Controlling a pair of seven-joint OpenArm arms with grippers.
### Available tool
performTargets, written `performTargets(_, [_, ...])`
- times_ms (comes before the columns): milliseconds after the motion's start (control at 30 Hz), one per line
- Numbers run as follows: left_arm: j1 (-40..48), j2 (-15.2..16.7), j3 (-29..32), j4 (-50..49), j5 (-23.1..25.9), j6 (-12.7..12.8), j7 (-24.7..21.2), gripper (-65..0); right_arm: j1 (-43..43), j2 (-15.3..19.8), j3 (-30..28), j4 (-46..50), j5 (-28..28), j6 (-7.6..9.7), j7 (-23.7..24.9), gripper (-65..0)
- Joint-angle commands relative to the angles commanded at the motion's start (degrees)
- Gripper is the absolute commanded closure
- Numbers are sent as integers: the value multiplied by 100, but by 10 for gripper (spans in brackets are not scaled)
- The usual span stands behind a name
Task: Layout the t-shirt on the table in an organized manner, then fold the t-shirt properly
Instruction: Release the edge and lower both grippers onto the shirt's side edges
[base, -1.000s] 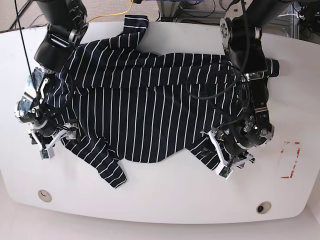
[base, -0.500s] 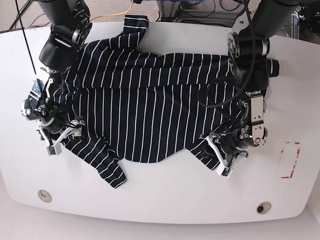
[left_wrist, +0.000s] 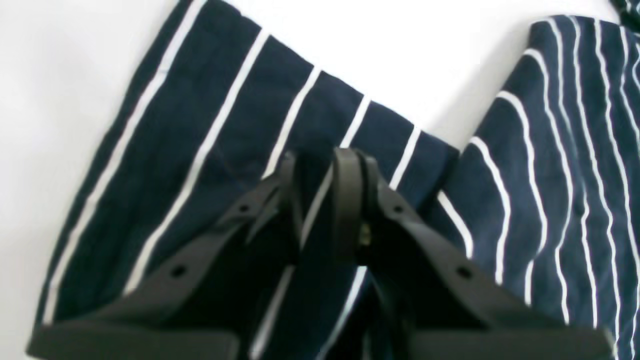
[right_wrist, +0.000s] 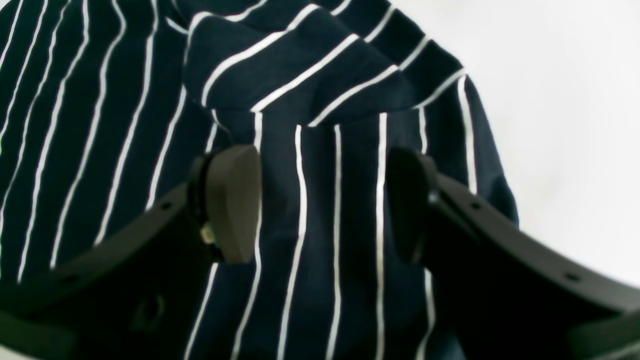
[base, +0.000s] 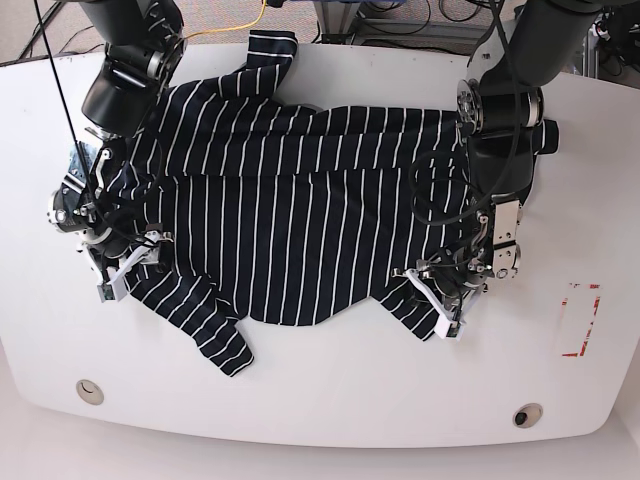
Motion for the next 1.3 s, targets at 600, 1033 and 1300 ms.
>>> performTargets(600, [158,-510,-18,-9,-18,0,35,-82,220,44,0,-1811,-18,0,1415,-371])
performTargets(1033, [369,-1143,-35,0,-44,0,35,-82,237,229,35,-2426,-18,0,2075,-371])
performTargets(1300, [510,-1433,-35,0,-53,-26,26,-82,70,360,35,-2391,-9,0,2066,-371])
